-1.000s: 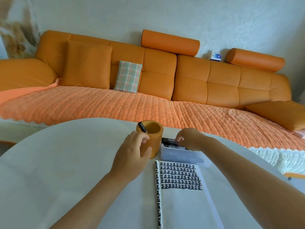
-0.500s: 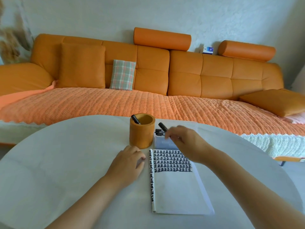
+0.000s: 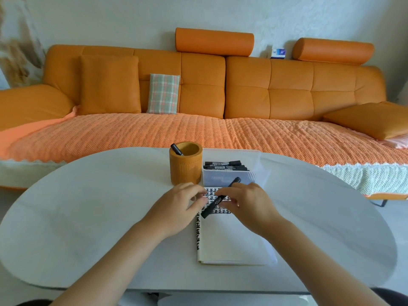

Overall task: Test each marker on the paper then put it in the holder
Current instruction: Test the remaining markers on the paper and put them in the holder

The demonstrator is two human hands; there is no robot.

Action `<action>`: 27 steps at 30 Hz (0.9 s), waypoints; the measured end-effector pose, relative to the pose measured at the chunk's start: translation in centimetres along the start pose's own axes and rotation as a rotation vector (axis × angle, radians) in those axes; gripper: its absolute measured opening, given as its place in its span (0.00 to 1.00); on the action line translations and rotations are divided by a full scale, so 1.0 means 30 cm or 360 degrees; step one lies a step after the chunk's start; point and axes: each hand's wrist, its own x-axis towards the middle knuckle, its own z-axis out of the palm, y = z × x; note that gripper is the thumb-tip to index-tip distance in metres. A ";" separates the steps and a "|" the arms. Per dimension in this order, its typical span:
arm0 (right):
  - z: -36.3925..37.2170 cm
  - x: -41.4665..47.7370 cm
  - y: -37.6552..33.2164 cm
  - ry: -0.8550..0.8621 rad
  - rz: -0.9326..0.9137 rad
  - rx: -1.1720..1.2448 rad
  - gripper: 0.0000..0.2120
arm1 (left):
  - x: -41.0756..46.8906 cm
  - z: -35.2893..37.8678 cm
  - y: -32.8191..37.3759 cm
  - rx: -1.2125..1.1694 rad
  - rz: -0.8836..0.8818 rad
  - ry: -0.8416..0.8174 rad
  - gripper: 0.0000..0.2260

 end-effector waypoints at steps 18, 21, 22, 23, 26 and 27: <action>0.030 -0.011 -0.041 -0.0367 0.0069 0.0294 0.12 | 0.003 -0.012 0.013 0.0193 0.0315 0.0073 0.07; 0.036 -0.013 -0.036 -0.0341 0.0015 0.0147 0.11 | 0.009 -0.009 0.006 0.0184 0.0276 -0.0030 0.06; 0.037 -0.014 -0.031 -0.0313 -0.0004 0.0102 0.12 | 0.009 -0.008 0.005 0.0158 0.0252 -0.0069 0.06; 0.033 -0.014 -0.031 -0.0292 -0.0023 0.0057 0.13 | 0.010 -0.007 0.006 0.0124 0.0222 -0.0099 0.05; 0.027 -0.004 -0.023 -0.0175 -0.0161 -0.0115 0.16 | 0.013 -0.009 0.011 -0.0131 0.0024 -0.0175 0.06; 0.024 0.002 -0.020 -0.0141 -0.0200 -0.0163 0.15 | 0.013 -0.011 0.014 -0.0223 -0.0049 -0.0186 0.06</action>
